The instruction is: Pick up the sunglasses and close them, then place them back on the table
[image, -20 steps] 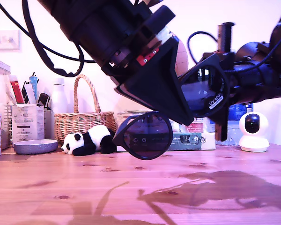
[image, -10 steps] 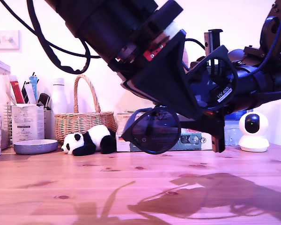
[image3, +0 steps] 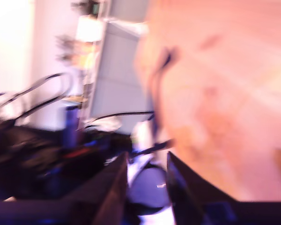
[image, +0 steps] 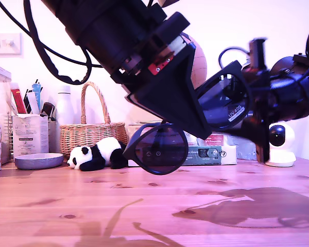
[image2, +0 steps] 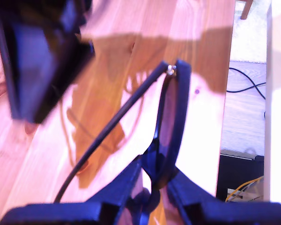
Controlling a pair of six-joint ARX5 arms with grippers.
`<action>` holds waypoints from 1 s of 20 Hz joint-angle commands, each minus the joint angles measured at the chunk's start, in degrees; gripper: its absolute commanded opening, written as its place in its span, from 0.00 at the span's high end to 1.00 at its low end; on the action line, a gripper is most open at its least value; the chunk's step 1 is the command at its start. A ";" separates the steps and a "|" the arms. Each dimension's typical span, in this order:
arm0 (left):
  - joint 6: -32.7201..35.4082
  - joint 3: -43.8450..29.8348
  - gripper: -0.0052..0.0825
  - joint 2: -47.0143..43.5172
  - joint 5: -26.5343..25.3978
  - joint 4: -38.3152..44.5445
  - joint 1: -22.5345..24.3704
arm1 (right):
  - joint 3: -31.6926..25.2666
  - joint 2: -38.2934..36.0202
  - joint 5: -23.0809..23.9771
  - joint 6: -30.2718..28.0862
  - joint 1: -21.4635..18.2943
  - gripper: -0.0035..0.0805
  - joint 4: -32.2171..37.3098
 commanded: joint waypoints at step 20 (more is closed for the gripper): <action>0.44 -1.01 0.97 0.04 2.01 5.16 0.66 | 0.57 0.13 -11.37 -5.99 9.84 0.97 0.09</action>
